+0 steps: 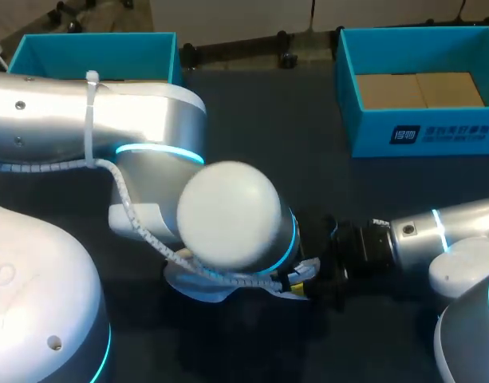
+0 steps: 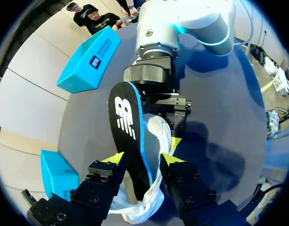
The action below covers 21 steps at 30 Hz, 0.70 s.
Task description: Take the shoe out of the shoebox, open the shoe tongue, remove and reinsert the insole, then place the shoe into the shoebox
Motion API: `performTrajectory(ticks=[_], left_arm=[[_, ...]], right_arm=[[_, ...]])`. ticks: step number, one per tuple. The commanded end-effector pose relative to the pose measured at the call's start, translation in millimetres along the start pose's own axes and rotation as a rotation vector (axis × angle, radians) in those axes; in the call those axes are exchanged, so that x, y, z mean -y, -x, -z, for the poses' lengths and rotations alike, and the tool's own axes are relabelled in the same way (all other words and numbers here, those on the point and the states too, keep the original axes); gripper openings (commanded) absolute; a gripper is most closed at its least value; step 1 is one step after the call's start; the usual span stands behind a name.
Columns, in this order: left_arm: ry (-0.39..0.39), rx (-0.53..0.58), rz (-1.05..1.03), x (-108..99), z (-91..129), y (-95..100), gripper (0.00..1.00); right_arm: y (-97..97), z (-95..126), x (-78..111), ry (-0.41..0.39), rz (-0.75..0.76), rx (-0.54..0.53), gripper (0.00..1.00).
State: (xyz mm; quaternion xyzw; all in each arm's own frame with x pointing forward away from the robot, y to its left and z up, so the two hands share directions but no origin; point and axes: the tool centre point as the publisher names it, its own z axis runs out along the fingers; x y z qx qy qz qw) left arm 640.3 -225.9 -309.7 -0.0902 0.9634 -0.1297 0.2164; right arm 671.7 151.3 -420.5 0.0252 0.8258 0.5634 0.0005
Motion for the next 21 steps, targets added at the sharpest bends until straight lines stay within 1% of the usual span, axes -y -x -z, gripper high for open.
performTrajectory(ticks=[1, 6, 10, 21], left_arm=[[0.036, 0.143, 0.019, 14.5, -8.7, -12.9, 0.47], [0.044, 0.204, 0.047, 16.0, -10.9, -15.0, 0.46], [0.051, 0.225, 0.053, 16.3, -11.5, -15.0, 0.45], [0.068, 0.279, 0.086, 12.8, -13.8, -7.0, 0.44]], right_arm=[[-1.1, -0.7, -0.7, -0.004, 0.0, 0.002, 0.0], [-1.1, -0.7, -0.7, -0.004, 0.0, 0.002, 0.0], [-1.1, -0.7, -0.7, -0.004, 0.0, 0.002, 0.0], [-1.1, -0.7, -0.7, -0.004, 0.0, 0.002, 0.0]])
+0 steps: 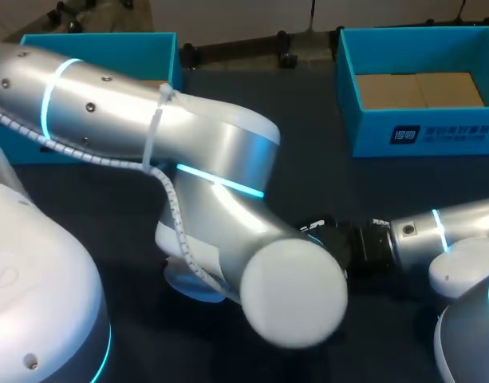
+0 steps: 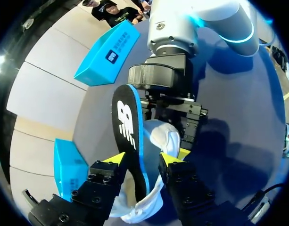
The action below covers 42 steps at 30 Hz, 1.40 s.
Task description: Take the shoe out of the shoebox, open the shoe tongue, remove and reinsert the insole, then place the shoe into the shoebox
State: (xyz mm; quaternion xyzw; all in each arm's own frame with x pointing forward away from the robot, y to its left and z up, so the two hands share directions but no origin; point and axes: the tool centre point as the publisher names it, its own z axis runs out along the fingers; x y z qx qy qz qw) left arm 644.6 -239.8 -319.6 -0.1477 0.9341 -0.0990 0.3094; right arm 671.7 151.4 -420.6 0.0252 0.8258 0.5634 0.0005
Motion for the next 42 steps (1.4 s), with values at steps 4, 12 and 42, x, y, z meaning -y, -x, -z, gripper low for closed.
performTrajectory(ticks=[4, 12, 42], left_arm=[[0.01, 0.071, 0.013, 2, -1, -2.4, 0.4], [0.018, 0.096, 0.015, 5, -4, -5.1, 0.38], [-0.063, 0.147, 0.006, 6, 40, -2.1, 0.0]], right_arm=[[-1.1, -1, -0.7, -0.004, 0.0, 0.002, 0.0], [-1.1, -1, -0.7, -0.004, 0.0, 0.002, 0.0], [-1.1, -1, -0.7, -0.004, 0.0, 0.002, 0.0]])
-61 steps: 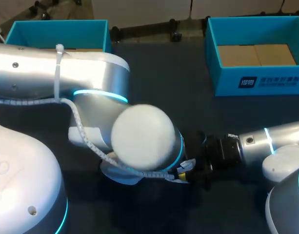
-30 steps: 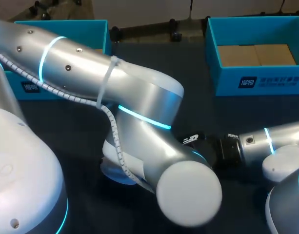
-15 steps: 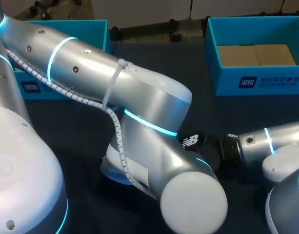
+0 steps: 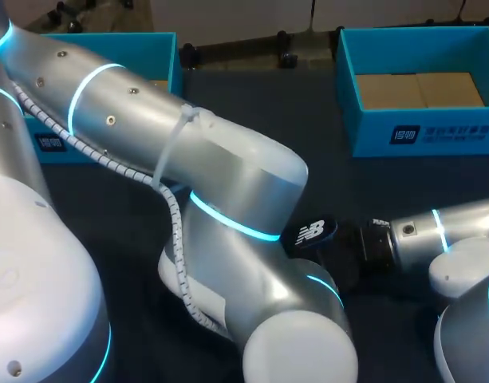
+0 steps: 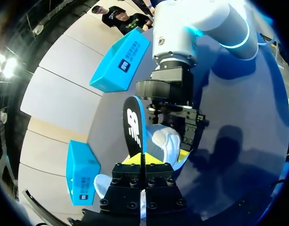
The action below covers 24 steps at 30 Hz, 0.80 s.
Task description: Take the shoe out of the shoebox, open the shoe tongue, remove and reinsert the insole, then place the shoe into the shoebox
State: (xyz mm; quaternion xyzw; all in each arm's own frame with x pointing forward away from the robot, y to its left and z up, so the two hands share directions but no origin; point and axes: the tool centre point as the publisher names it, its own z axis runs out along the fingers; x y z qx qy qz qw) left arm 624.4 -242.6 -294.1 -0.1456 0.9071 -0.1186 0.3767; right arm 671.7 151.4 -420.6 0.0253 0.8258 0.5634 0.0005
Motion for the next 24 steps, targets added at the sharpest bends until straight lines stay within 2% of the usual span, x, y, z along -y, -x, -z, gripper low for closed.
performTrajectory(ticks=[1, 3, 4, 11, 15, 19, 24], left_arm=[[-0.002, 0.007, 0.003, 2, 8, 2.1, 0.0], [-0.003, 0.007, 0.003, 3, 9, 5.1, 0.04], [-0.001, -0.01, -0.002, 4, 8, 8.0, 0.24], [0.001, -0.044, 0.005, 7, 1, 18.4, 0.3], [0.004, -0.048, 0.012, 9, -6, 19.2, 0.29], [0.018, -0.052, 0.02, 10, -17, 21.7, 0.35], [0.019, -0.062, 0.024, 11, -23, 21.8, 0.35]], right_arm=[[-1.2, -1, -0.7, -0.004, 0.0, 0.002, 0.0], [-1.2, -1, -0.7, -0.004, 0.0, 0.002, 0.0], [-1.2, -1, -0.7, -0.004, 0.0, 0.002, 0.0], [-1.2, -1, -0.7, -0.004, 0.0, 0.002, 0.0], [-1.2, -1, -0.7, -0.004, 0.0, 0.002, 0.0], [-1.2, -1, -0.7, -0.004, 0.0, 0.002, 0.0], [-1.2, -1, -0.7, -0.004, 0.0, 0.002, 0.0]])
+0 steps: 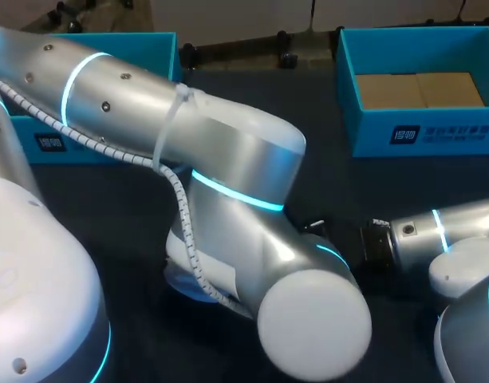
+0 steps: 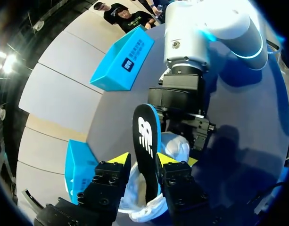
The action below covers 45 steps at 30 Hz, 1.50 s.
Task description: Take the shoe out of the shoebox, open the shoe tongue, remove and reinsert the insole, then place the shoe into the shoebox
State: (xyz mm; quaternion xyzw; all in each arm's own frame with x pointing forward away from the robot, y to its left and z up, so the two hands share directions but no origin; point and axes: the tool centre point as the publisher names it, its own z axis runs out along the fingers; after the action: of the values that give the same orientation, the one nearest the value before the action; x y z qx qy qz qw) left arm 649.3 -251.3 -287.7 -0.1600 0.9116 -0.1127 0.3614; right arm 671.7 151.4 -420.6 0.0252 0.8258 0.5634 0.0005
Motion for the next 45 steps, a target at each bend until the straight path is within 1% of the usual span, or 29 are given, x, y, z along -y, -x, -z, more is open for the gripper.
performTrajectory(ticks=[1, 11, 18, 20, 21, 22, 23, 26, 30, 32, 38, 40, 45], left_arm=[[-0.006, -0.039, -0.001, -3, -9, 3.9, 0.34], [0.019, -0.056, 0.007, 2, -25, 6.1, 0.31], [0.044, -0.071, 0.007, 2, -36, 5.0, 0.31], [0.048, -0.069, 0.008, 2, -38, 5.5, 0.21], [0.048, -0.069, 0.008, 2, -38, 5.5, 0.21], [0.056, -0.072, 0.013, 2, -40, 7.3, 0.06], [0.057, -0.071, 0.015, 2, -41, 7.8, 0.0], [0.061, -0.072, 0.023, 0, -41, 10.5, 0.0], [0.054, -0.063, 0.03, -4, -33, 13.6, 0.0], [0.034, -0.052, 0.039, -8, -20, 15.5, 0.0], [-0.009, -0.027, 0.039, -14, 6, 14.0, 0.0], [-0.022, -0.027, 0.037, -14, 12, 12.6, 0.0], [-0.032, -0.032, 0.036, -15, 19, 9.1, 0.0]], right_arm=[[-1.2, -1, -0.7, -0.004, 0.0, 0.002, 0.0], [-1.2, -1, -0.7, -0.004, 0.0, 0.002, 0.0], [-1.2, -1, -0.7, -0.004, 0.0, 0.002, 0.0], [-1.2, -1, -0.7, -0.004, 0.0, 0.002, 0.0], [-1.2, -1, -0.7, -0.004, 0.0, 0.002, 0.0], [-1.2, -1, -0.7, -0.004, 0.0, 0.002, 0.0], [-1.2, -1, -0.7, -0.004, 0.0, 0.002, 0.0], [-1.2, -1, -0.7, -0.004, 0.0, 0.002, 0.0], [-1.2, -1, -0.7, -0.004, 0.0, 0.002, 0.0], [-1.2, -1, -0.7, -0.004, 0.0, 0.002, 0.0], [-1.2, -1, -0.7, -0.004, 0.0, 0.002, 0.0], [-1.2, -1, -0.7, -0.004, 0.0, 0.002, 0.0], [-1.2, -1, -0.7, -0.004, 0.0, 0.002, 0.0]])
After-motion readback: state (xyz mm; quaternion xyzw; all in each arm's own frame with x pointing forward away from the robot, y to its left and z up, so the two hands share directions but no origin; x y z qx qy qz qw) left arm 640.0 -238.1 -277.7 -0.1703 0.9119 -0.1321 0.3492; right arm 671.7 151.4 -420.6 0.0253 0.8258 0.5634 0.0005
